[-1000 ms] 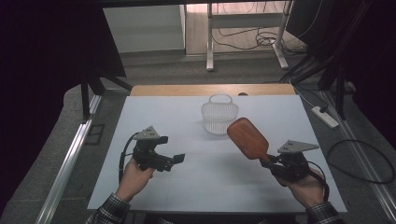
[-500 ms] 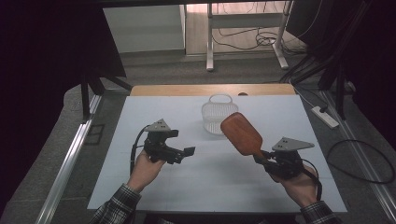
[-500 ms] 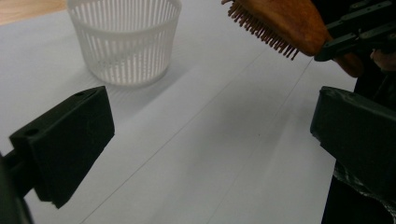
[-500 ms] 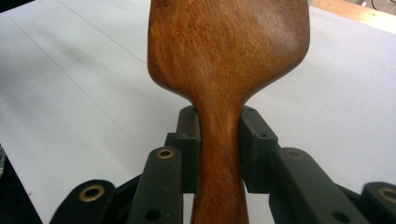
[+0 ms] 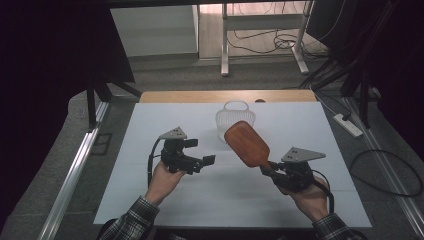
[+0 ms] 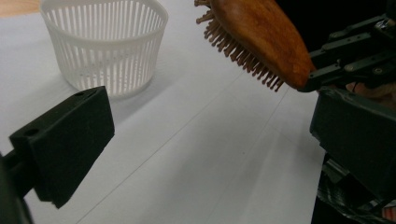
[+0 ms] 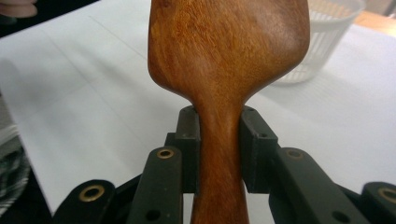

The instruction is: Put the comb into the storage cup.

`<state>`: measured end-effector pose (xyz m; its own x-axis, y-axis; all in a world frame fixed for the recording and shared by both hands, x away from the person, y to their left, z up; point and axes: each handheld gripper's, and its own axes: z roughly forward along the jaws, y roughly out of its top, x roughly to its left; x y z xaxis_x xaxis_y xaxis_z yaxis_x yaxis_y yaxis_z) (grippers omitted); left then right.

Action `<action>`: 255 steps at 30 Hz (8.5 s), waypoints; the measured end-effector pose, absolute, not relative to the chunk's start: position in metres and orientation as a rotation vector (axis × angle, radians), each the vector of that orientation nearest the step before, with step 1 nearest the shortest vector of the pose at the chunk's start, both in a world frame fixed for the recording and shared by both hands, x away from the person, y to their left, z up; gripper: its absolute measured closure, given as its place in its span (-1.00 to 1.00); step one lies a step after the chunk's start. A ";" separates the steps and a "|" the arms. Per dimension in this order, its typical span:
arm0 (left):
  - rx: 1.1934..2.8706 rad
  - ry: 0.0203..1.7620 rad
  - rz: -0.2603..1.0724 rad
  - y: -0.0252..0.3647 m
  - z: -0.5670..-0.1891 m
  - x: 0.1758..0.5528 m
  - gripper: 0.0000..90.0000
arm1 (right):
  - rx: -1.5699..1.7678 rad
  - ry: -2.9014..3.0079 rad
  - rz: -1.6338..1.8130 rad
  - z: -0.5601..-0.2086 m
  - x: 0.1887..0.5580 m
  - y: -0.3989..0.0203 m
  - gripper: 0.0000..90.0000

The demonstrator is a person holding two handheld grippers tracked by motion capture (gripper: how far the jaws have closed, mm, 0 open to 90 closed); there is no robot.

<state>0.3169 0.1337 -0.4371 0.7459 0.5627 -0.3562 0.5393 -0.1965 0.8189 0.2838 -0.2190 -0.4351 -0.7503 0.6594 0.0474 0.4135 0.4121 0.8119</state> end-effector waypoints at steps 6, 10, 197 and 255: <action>1.838 0.855 -0.002 0.134 -0.440 0.319 -1.00 | 0.929 2.402 1.278 -0.438 0.284 -0.212 0.60; 1.822 0.856 -0.018 0.133 -0.442 0.320 -1.00 | 0.899 2.406 1.293 -0.440 0.283 -0.206 0.60; 1.718 0.931 -0.102 0.144 -0.368 0.398 0.15 | 1.202 2.441 0.960 -0.458 0.260 -0.307 -1.00; 1.691 1.078 0.031 0.103 -0.384 0.464 0.15 | 1.234 2.394 0.933 -0.457 0.244 -0.318 -0.99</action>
